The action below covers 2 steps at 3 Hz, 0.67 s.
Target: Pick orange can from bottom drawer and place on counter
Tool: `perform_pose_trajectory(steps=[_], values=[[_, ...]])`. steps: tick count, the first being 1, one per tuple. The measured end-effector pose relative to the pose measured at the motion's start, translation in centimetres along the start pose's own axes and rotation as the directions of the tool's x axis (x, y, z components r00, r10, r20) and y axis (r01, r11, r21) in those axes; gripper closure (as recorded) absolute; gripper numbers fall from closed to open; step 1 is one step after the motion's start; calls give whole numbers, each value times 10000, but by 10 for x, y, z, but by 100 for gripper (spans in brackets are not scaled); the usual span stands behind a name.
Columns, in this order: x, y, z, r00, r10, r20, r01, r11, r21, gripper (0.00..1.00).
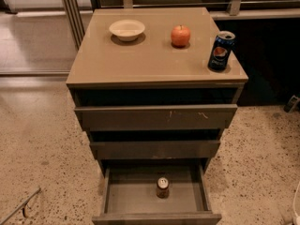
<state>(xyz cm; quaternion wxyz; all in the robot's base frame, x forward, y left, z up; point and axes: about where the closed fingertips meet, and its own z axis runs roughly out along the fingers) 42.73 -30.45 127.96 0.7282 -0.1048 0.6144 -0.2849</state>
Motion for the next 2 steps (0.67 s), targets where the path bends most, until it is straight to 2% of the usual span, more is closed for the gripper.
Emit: perform_pose_trajectory(steps=[1,2], values=[[-77,-61,-33,9860,390,1624,-558,9934,1002,0],[-102,-67,-44,9716,661,2274,-924,9900,1070,0]])
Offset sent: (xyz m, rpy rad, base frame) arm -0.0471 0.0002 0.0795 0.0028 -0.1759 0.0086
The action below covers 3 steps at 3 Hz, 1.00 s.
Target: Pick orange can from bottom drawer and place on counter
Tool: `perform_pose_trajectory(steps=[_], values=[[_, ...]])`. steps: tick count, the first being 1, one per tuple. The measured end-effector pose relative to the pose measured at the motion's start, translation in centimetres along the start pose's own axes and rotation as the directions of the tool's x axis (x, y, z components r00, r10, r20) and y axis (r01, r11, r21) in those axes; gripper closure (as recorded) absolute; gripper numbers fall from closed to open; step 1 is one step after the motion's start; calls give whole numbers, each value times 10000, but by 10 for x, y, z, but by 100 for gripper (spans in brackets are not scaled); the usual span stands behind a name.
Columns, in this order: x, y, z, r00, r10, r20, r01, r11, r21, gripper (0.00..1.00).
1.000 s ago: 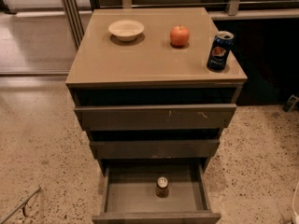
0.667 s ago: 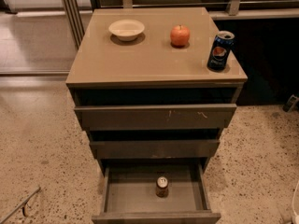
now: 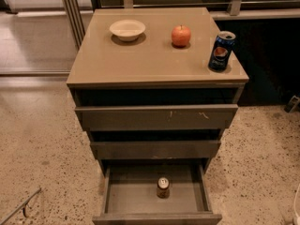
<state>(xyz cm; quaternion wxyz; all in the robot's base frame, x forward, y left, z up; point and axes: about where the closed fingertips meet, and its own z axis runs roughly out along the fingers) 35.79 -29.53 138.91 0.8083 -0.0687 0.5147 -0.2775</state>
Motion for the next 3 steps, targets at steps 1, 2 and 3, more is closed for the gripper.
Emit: perform_pose_trajectory(steps=[1,2,3], values=[[0,0,0,10000,-1,2,1,10000,2,0],[-17,-25,14,9981,-428,445,403,9976,559,0],[-27,-93,61,9946,-390,964,171,9757,2185,0]])
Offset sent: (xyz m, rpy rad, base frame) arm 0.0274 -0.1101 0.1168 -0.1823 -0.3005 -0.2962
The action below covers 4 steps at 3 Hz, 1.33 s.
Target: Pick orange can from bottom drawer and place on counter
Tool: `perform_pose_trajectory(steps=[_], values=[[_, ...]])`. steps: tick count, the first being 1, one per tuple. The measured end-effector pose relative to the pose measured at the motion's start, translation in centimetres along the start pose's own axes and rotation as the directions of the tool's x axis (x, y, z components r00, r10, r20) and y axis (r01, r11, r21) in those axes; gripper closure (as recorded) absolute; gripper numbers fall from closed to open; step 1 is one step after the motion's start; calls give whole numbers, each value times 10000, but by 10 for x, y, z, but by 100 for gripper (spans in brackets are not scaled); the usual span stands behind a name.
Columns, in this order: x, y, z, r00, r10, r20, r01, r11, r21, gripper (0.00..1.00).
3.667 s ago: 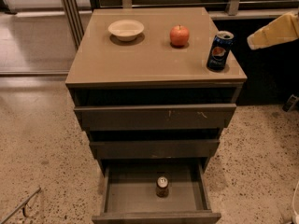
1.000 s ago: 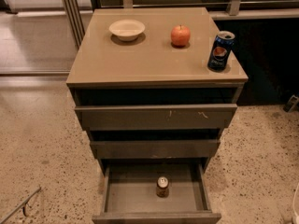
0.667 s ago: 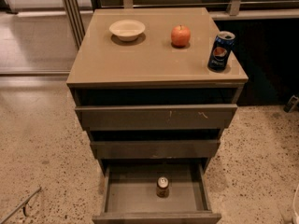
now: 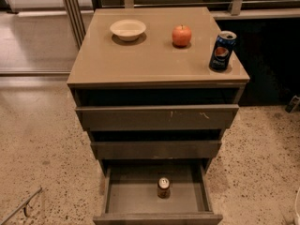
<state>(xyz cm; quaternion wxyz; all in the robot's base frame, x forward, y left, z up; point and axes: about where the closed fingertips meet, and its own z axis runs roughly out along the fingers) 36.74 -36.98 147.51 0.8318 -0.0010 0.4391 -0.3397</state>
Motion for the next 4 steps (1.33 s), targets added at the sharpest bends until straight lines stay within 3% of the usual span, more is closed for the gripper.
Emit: perform_pose_trajectory(steps=[1,2,3,4], values=[[1,-58,44,9984,-411,378,334,9818,1872,0],[-4,-93,64,9860,-1546,632,1264,9381,3223,0],[-11,-114,71,9607,-2682,712,2166,8853,4115,0],[-12,-116,70,9507,-3041,605,2525,8726,4182,0]])
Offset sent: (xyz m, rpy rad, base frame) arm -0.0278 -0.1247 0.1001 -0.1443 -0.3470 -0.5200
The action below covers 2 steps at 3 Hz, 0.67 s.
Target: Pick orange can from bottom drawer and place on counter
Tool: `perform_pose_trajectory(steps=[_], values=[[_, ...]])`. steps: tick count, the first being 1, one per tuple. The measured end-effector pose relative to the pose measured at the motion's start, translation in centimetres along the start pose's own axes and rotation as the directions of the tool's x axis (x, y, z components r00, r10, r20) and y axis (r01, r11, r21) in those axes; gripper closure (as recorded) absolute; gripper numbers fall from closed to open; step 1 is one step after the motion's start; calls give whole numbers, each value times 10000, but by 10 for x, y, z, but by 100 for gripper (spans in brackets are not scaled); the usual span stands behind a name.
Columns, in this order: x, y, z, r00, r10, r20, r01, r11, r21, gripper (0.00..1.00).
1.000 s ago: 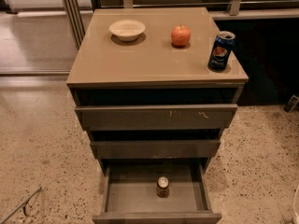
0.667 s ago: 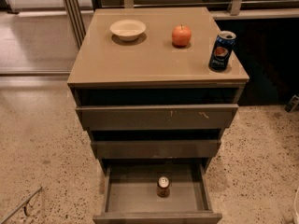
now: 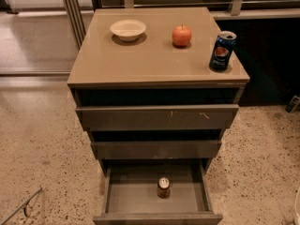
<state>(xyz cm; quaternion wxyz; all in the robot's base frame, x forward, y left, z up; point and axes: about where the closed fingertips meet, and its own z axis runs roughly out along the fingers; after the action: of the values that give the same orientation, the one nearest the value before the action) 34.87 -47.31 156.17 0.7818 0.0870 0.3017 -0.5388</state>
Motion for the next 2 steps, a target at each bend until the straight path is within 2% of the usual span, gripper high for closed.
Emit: perform_pose_trajectory(steps=[1,2], values=[[0,0,0,10000,0,0,0,10000,1,0],[-2,-9,13,9998,45,-191,-34,9984,570,0]])
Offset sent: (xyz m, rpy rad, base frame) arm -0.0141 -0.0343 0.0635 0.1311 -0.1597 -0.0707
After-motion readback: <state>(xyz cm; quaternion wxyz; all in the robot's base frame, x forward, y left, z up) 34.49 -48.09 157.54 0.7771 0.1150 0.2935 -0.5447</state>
